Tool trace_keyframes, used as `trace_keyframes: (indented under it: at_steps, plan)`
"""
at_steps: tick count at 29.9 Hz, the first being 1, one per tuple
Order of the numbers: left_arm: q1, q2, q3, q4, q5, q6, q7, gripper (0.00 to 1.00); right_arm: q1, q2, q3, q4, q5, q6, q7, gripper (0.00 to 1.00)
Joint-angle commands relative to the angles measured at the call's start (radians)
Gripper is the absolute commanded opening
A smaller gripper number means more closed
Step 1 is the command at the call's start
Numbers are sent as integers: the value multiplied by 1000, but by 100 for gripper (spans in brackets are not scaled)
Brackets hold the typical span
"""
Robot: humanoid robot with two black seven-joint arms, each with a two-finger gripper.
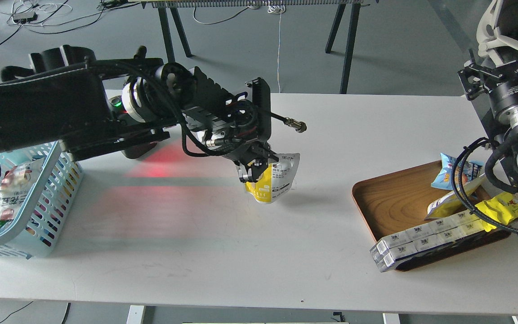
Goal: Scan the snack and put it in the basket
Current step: 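Lift the packet and carry it to the barcode scanner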
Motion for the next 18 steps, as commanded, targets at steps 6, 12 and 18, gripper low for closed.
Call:
trace_keyframes:
  at_steps: [6, 12, 18]
  plan:
    - [3, 196, -121, -123, -1, 0, 0, 0, 7, -5, 3, -14, 0, 0, 1, 99]
    - [6, 309, -145, -123, -4, 0, 0, 0, 7, -5, 3, -14, 0, 0, 1, 99]
    - [49, 426, -135, -114, -6, 0, 0, 0, 7, -6, 5, -15, 0, 0, -1, 99]
